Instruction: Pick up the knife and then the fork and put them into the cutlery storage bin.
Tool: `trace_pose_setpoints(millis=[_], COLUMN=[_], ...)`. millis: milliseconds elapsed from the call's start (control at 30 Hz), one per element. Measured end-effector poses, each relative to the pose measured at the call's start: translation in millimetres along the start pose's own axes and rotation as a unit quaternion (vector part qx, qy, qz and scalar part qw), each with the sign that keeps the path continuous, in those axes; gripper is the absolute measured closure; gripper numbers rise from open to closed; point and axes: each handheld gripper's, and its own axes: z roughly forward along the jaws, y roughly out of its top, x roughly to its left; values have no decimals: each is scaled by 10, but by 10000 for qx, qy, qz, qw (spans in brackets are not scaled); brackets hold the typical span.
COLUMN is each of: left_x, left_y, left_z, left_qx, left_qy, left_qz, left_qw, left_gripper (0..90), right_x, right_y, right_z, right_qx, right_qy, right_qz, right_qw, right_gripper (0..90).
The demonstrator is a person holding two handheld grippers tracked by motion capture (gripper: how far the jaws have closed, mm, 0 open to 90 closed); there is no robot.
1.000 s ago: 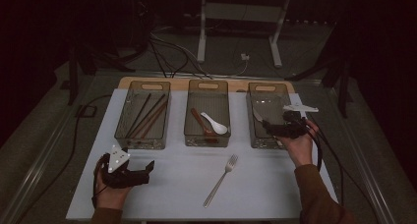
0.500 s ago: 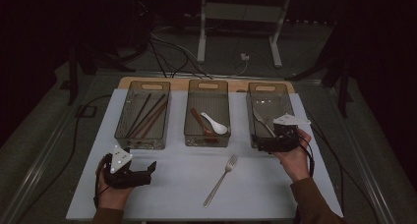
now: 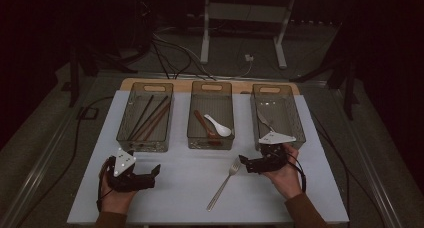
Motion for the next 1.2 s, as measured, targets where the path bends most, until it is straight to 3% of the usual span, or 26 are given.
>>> trace_pose_setpoints(millis=[567, 800, 1067, 1133, 1200], left_x=[0, 2, 4, 4, 6], left_y=[-4, -3, -4, -5, -5], left_z=[-2, -3, -4, -4, -3], left_qx=[6, 8, 7, 8, 13], left_qy=[3, 7, 11, 14, 14], left_qz=[-2, 2, 0, -8, -8], left_qw=[10000, 10000, 10000, 10000, 10000], left_gripper=[7, 7, 7, 7, 7], right_x=[-14, -13, -20, -17, -19], right_y=[-114, -179, -209, -212, -213], right_z=[315, 423, 523, 539, 542], right_qx=[491, 755, 884, 898, 935], right_qy=[356, 559, 825, 790, 925], right_qz=[339, 398, 520, 509, 544], right_qw=[9976, 9948, 9913, 9915, 9898], right_gripper=[80, 286, 537, 603, 660])
